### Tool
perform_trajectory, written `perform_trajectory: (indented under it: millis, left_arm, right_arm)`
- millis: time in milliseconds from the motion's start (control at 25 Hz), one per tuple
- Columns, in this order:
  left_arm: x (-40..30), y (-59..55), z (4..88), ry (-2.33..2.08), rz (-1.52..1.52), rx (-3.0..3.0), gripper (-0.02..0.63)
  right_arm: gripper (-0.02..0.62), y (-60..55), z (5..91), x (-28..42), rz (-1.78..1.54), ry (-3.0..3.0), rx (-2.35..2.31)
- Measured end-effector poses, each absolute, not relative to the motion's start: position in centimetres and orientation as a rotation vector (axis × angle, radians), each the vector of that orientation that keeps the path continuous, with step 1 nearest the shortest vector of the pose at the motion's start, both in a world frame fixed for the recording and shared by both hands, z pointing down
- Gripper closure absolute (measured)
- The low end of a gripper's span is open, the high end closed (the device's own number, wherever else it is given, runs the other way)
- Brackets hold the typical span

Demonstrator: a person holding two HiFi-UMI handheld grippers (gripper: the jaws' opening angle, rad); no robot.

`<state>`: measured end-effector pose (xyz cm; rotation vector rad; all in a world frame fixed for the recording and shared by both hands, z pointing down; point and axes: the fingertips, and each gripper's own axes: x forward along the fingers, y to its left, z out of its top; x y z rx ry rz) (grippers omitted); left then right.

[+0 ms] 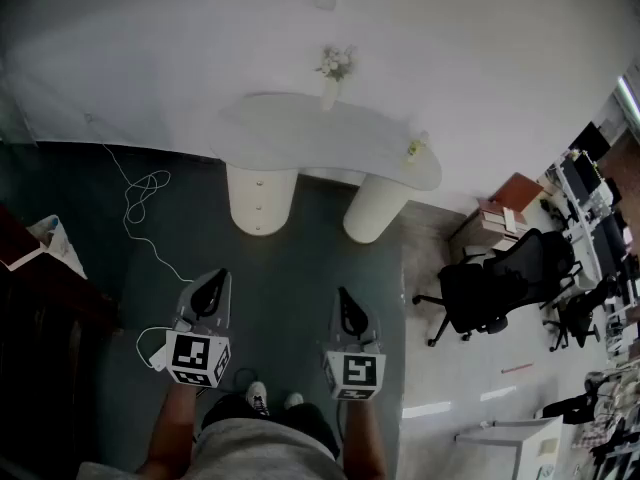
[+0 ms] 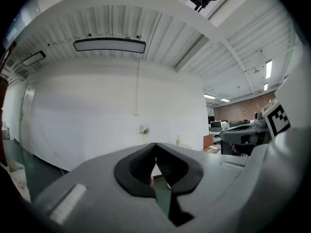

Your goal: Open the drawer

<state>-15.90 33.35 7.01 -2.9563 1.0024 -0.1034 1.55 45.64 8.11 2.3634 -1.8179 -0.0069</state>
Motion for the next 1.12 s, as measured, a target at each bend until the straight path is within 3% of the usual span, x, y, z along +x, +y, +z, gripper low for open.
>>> perform_trajectory:
  millis: [1120]
  left_arm:
    - [-14.5, 25.6, 7.8, 1.087, -0.114, -2.946, 0.595]
  right_arm:
    - [0.592, 37.0, 8.7, 4.1, -0.010, -1.851, 2.329]
